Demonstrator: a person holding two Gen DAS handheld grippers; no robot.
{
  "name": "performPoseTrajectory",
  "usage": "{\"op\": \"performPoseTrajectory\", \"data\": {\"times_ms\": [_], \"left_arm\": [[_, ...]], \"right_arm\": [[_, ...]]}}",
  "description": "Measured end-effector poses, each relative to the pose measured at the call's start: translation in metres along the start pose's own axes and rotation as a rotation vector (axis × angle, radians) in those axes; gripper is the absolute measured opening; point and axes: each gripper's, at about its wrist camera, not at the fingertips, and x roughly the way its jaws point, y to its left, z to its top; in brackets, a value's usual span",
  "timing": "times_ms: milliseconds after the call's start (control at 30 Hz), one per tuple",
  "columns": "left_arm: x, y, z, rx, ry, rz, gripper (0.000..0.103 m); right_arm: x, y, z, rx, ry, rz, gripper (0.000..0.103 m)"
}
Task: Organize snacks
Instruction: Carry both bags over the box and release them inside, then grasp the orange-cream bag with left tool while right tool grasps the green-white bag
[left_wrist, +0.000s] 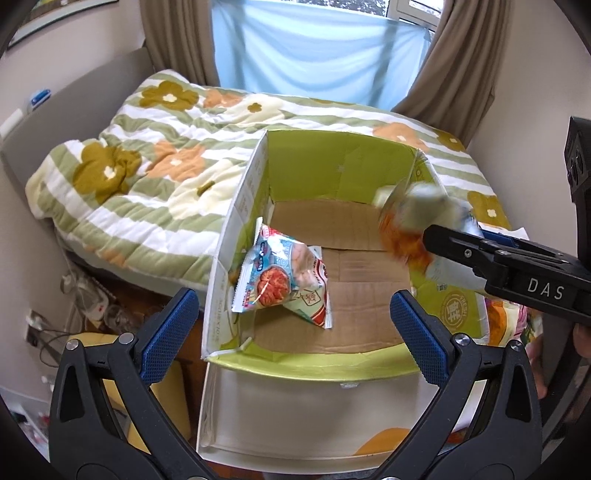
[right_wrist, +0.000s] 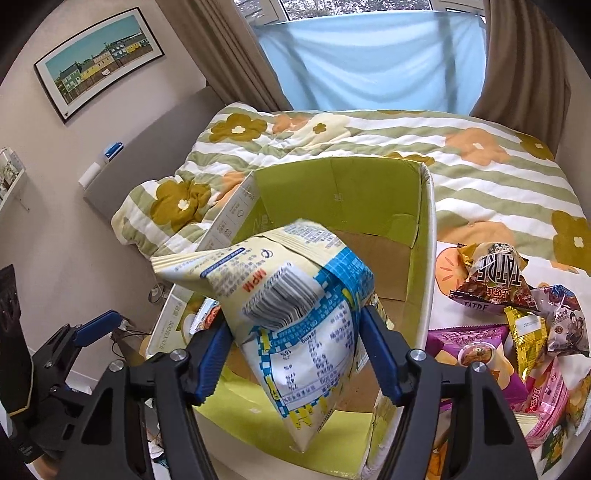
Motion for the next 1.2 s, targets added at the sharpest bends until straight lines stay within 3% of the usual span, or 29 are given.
{"op": "performPoseTrajectory", "data": {"times_ms": [67,100,133,300,567,800,1000,1200], "left_arm": [[0.0,0.002,-0.001,0.001,0.003,-0.005,0.103],[0.0,0.003,-0.002,0.0,0.004,-0.006,0.103],[0.0,0.004,-0.003,0.0,0.005,-0.011,0.103],[-0.002,0.007,-0.003,-0.011,0.006,-0.021,0.103],[-0.013,0.018,-0.007,-0.008,0.002,-0.043,0.103],[-0.034,0.016,-0.012,0.019,-0.039,-0.098,0.103],[-0.048,-0.014,-0.014,0.053,-0.059,-0.154,0.103],[-0.06,-0.069,-0.014,0.087,-0.095,-0.201,0.103]], "right_arm": [[-0.002,-0.002,-0.002,0.022,-0.029,0.005,0.082],[-0.004,-0.003,-0.004,0.035,-0.05,0.019,0.094],[-0.006,-0.004,-0.004,0.037,-0.065,0.025,0.098],[-0.013,0.001,-0.009,-0.001,-0.09,-0.04,0.098],[-0.024,0.006,-0.021,0.027,-0.069,-0.047,0.098],[-0.052,0.017,-0.037,0.048,-0.107,-0.055,0.098],[-0.086,0.0,-0.053,0.096,-0.154,-0.085,0.098],[-0.129,-0.041,-0.065,0.115,-0.204,-0.16,0.098]]}}
